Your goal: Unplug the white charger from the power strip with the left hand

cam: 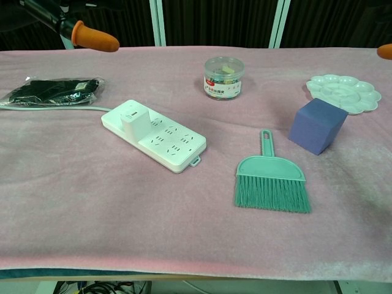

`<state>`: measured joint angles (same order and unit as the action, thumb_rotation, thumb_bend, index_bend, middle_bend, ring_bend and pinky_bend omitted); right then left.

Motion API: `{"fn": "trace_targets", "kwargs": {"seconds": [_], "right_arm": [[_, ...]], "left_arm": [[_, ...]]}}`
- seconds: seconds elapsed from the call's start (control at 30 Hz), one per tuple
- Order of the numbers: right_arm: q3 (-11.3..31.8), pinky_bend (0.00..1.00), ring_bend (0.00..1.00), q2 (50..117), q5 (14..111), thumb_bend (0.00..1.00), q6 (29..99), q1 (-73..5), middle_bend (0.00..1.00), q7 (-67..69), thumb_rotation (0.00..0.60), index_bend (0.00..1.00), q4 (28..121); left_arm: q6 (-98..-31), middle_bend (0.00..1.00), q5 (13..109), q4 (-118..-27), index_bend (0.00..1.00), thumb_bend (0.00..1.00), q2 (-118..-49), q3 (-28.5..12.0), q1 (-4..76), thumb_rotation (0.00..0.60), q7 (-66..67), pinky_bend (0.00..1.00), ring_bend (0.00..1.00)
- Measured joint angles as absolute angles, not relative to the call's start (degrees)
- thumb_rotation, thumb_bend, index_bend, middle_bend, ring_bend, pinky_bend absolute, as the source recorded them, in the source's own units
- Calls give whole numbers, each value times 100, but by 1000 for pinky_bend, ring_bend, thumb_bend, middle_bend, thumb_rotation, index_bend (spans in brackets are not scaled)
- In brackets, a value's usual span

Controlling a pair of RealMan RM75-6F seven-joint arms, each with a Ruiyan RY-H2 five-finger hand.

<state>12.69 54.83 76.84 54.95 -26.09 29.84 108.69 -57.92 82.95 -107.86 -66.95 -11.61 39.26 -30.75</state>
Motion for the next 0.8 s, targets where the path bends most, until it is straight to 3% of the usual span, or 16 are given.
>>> {"fn": "trace_targets", "kwargs": {"seconds": [0.27,0.47,0.8], "right_arm": [[1021,54,53,5552,7959,347,5653,-2594,12,1649,600,0,10801],[675,54,52,5840,8424,357,5894,-2539,15,-23,600,0,10678],[401,54,52,7167,8806,369,6161,-2559,19,-2078,600,0,10145]], "left_arm": [[-5658,149,8434,-10722,128,131,-6473,-953,3954,600,-1853,0,0],[-5910,137,8607,-10812,127,131,-6152,-718,3764,600,-730,0,0],[-6422,136,8713,-10867,125,131,-5731,-343,3208,600,813,0,0]]}}
